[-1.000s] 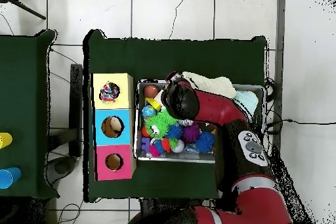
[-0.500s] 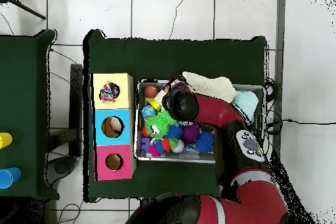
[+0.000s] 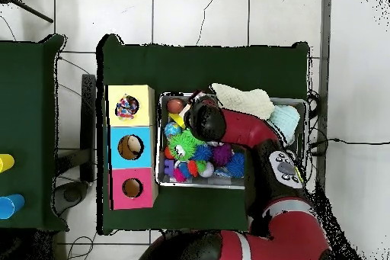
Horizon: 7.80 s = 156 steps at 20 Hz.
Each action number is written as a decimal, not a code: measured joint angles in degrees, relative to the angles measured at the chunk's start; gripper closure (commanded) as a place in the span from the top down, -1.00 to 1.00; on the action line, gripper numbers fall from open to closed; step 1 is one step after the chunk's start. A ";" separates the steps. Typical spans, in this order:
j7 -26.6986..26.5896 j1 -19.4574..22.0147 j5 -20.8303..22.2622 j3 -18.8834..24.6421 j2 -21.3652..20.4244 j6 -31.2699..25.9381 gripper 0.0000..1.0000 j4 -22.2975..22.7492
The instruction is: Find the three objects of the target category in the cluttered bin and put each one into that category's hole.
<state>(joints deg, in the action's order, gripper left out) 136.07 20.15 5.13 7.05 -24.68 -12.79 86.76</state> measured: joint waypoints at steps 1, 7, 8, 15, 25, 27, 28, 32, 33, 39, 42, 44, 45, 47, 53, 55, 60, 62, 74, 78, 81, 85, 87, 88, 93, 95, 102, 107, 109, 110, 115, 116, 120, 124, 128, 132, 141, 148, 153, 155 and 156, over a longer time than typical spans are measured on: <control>0.00 -0.08 -0.02 0.00 -0.28 0.00 1.00 0.30; 0.00 -0.21 -0.05 0.10 -3.89 -0.04 1.00 3.67; 0.00 -0.26 -0.05 0.07 -4.36 -0.04 1.00 4.07; 0.00 -3.20 -0.29 -2.57 -6.18 -0.04 1.00 6.31; 0.02 -3.98 -4.58 -3.62 -0.02 1.27 1.00 6.28; 0.02 -3.86 -5.80 -3.77 0.27 1.66 1.00 6.27; 0.02 -3.78 -6.58 -3.84 0.34 1.69 1.00 6.27; 0.02 -3.40 -8.30 -3.70 0.58 1.65 1.00 6.30; 0.02 -3.10 -8.57 -3.45 0.64 1.62 1.00 6.33; 0.02 -0.62 -9.04 -1.10 0.57 1.65 1.00 7.34; 0.02 -1.04 -9.45 -1.49 0.38 1.70 1.00 7.62; 0.02 -1.66 -9.47 -2.15 0.02 1.69 1.00 8.00; 0.02 -1.96 -9.44 -2.48 -0.22 1.67 1.00 8.29; 0.02 -2.28 -9.44 -3.02 -0.84 1.67 1.00 9.20; 0.02 -1.77 -7.99 -5.29 -3.23 2.10 1.00 12.53; 0.02 -0.83 -6.66 -5.88 -3.14 3.26 1.00 12.76; 0.03 2.46 -3.85 -6.34 -1.11 7.98 1.00 12.26; 0.02 3.35 -3.60 -6.41 -0.78 9.44 1.00 11.67; 0.02 2.60 -2.67 -8.49 1.42 14.47 1.00 7.76; 0.04 -1.62 -1.80 -13.26 2.69 18.72 1.00 6.84; 0.04 -2.86 -1.71 -14.73 3.13 20.24 1.00 6.82; 0.04 -5.62 -1.72 -18.51 4.08 21.27 1.00 6.46; 0.02 -7.92 -1.69 -22.08 5.29 21.25 1.00 6.06; 0.04 -8.62 -1.72 -23.10 5.70 21.26 1.00 6.00; 0.02 -10.84 -1.48 -26.66 7.41 21.19 1.00 5.96; 0.02 -10.04 -0.38 -26.30 7.54 21.20 1.00 6.01; 0.02 -4.73 2.87 -21.58 5.13 20.14 1.00 8.30; 0.02 -4.35 2.83 -21.24 3.70 16.02 1.00 9.43; 0.02 -4.28 2.62 -21.27 3.09 12.56 1.00 9.60; 0.02 -4.12 2.52 -21.19 2.86 10.77 1.00 9.61; 0.02 3.64 0.14 -15.46 0.98 -4.29 1.00 10.84; 0.02 5.04 -0.41 -14.37 0.70 -6.15 1.00 11.06; 0.02 14.98 -4.79 -6.70 -0.28 -16.79 1.00 12.08; 0.02 19.06 -5.93 -2.69 -0.14 -19.20 1.00 13.01; 0.02 21.58 -5.92 1.55 0.47 -18.85 1.00 14.26; 0.02 21.29 -3.89 2.93 0.55 -13.89 1.00 15.04; 0.04 -0.78 2.07 -11.08 -3.97 15.88 1.00 18.48; 0.04 -14.31 -3.33 -16.04 -7.65 19.11 1.00 21.03; 0.04 -15.21 -4.02 -16.41 -9.17 15.14 1.00 20.85; 0.04 -14.68 -4.02 -16.46 -9.61 13.76 1.00 20.73; 0.04 -13.95 -4.02 -16.59 -10.14 12.24 1.00 20.57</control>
<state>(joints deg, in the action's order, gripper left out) 136.10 6.19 1.10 -9.54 -34.82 -0.54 107.33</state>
